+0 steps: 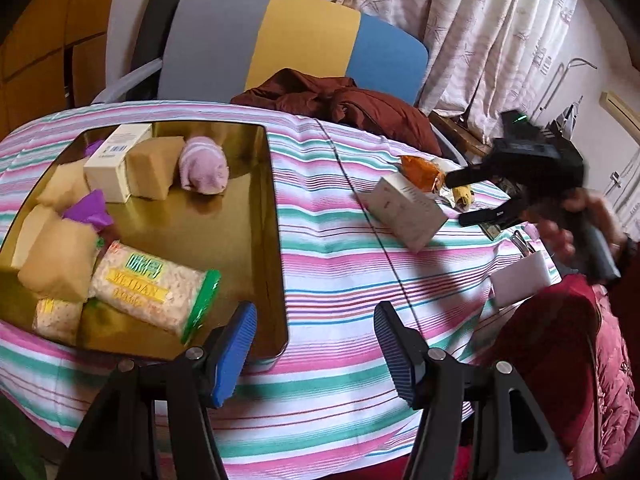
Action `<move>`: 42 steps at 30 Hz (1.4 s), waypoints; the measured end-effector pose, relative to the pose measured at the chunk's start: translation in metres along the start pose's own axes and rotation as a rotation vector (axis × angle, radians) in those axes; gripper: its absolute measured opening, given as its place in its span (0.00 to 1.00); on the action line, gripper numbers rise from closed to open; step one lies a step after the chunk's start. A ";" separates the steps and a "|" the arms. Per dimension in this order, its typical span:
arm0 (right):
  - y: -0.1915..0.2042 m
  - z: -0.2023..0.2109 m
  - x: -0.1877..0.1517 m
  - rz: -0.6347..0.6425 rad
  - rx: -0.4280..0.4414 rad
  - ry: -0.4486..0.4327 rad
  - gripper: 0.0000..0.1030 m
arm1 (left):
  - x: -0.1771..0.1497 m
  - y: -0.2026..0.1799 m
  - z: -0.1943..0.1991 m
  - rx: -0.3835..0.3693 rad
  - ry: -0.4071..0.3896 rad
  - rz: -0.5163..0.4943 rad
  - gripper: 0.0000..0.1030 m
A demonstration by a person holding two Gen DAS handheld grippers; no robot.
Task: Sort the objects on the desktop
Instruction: 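Grasp the small white box with the right tool, then grasp the printed white medicine box with the left tool while the right tool holds its box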
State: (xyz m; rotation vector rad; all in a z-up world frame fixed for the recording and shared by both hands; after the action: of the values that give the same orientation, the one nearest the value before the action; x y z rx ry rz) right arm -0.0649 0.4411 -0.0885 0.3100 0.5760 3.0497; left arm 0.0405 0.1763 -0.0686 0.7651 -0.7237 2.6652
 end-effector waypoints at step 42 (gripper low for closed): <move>-0.158 0.038 -0.005 -0.097 -0.283 -0.104 0.71 | 0.080 -0.145 -0.152 0.013 0.216 -0.030 0.67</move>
State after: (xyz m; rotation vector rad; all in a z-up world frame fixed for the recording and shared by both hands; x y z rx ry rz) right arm -0.0543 0.6018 -0.1120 0.4129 0.1462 2.9453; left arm -0.0330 0.3886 -0.0796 0.4763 -0.6345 2.6732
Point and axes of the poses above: each gripper's, at about its wrist camera, not at the fingertips, and z roughly against the way its jaws point, y to its left, x to its top, the point moved 6 cm from there along -z, roughly the way its jaws point, and after that the axes turned 9 degrees about z, right-handed, at the moved point
